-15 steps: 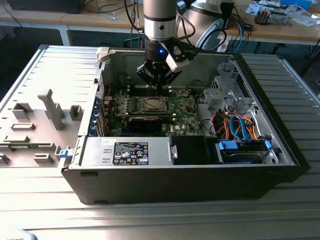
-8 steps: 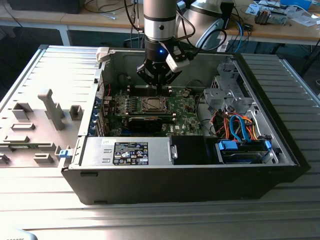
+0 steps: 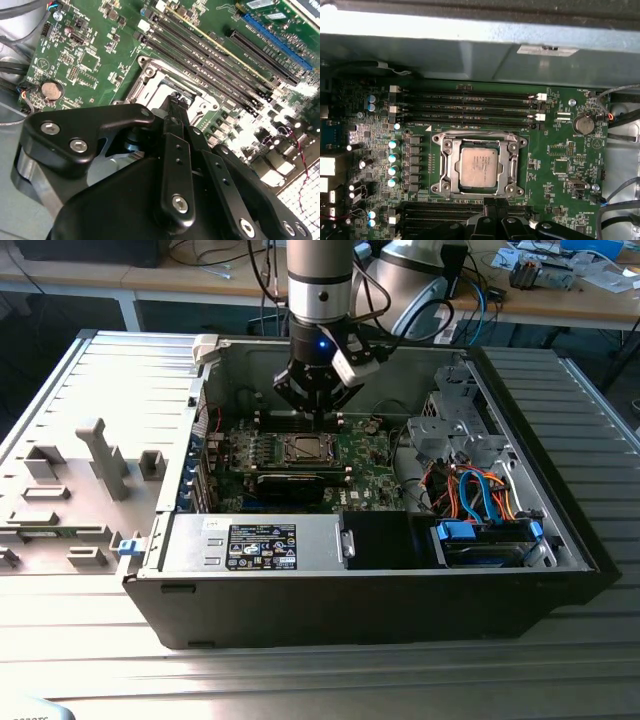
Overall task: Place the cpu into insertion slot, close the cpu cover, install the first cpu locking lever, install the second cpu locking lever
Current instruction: 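Install the second cpu locking lever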
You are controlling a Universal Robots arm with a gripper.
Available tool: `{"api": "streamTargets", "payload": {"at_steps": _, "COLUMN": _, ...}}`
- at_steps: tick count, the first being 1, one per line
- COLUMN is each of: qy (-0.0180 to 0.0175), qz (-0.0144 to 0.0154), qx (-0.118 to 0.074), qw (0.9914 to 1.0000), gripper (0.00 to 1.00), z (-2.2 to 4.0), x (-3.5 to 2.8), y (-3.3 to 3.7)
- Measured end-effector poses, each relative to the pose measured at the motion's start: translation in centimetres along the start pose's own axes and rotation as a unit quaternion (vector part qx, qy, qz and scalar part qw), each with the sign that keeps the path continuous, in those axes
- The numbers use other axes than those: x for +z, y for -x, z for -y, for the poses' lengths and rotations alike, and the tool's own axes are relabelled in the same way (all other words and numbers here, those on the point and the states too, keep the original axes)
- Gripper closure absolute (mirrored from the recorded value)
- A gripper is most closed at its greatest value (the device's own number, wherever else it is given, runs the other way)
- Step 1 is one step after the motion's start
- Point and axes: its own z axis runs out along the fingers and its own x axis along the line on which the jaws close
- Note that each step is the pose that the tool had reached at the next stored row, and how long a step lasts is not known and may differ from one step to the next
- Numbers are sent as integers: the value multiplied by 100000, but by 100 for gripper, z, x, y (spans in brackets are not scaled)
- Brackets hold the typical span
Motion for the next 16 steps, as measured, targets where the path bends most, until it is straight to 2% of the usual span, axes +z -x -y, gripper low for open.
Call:
{"api": "streamTargets", "payload": {"at_steps": 2, "qy": 10, "qz": 0, "qx": 2, "qw": 100000, "gripper": 89, "z": 66, "x": 13, "y": -4}}
{"api": "streamTargets", "payload": {"at_steps": 3, "qy": 175, "qz": 3, "qx": 12, "qw": 100000, "gripper": 89, "z": 99, "x": 22, "y": -7}}
{"api": "streamTargets", "payload": {"at_steps": 4, "qy": 499, "qz": 15, "qx": 30, "qw": 99999, "gripper": 89, "z": 123, "x": 30, "y": -8}}
{"api": "streamTargets", "payload": {"at_steps": 5, "qy": 1063, "qz": 45, "qx": 62, "qw": 99994, "gripper": 89, "z": 152, "x": 41, "y": -10}}
{"api": "streamTargets", "payload": {"at_steps": 6, "qy": 1401, "qz": 55, "qx": 76, "qw": 99990, "gripper": 89, "z": 171, "x": 48, "y": -11}}
{"api": "streamTargets", "payload": {"at_steps": 7, "qy": 2055, "qz": 90, "qx": 108, "qw": 99979, "gripper": 89, "z": 204, "x": 57, "y": -14}}
{"api": "streamTargets", "payload": {"at_steps": 10, "qy": 3550, "qz": 165, "qx": 188, "qw": 99937, "gripper": 89, "z": 255, "x": 74, "y": -17}}
{"api": "streamTargets", "payload": {"at_steps": 11, "qy": 4456, "qz": 216, "qx": 243, "qw": 99900, "gripper": 89, "z": 277, "x": 81, "y": -19}}
{"api": "streamTargets", "payload": {"at_steps": 12, "qy": 5549, "qz": 269, "qx": 295, "qw": 99845, "gripper": 89, "z": 311, "x": 93, "y": -21}}
{"api": "streamTargets", "payload": {"at_steps": 15, "qy": 6886, "qz": 339, "qx": 369, "qw": 99761, "gripper": 89, "z": 370, "x": 118, "y": -26}}
{"api": "streamTargets", "payload": {"at_steps": 16, "qy": 7135, "qz": 351, "qx": 380, "qw": 99744, "gripper": 89, "z": 384, "x": 127, "y": -27}}
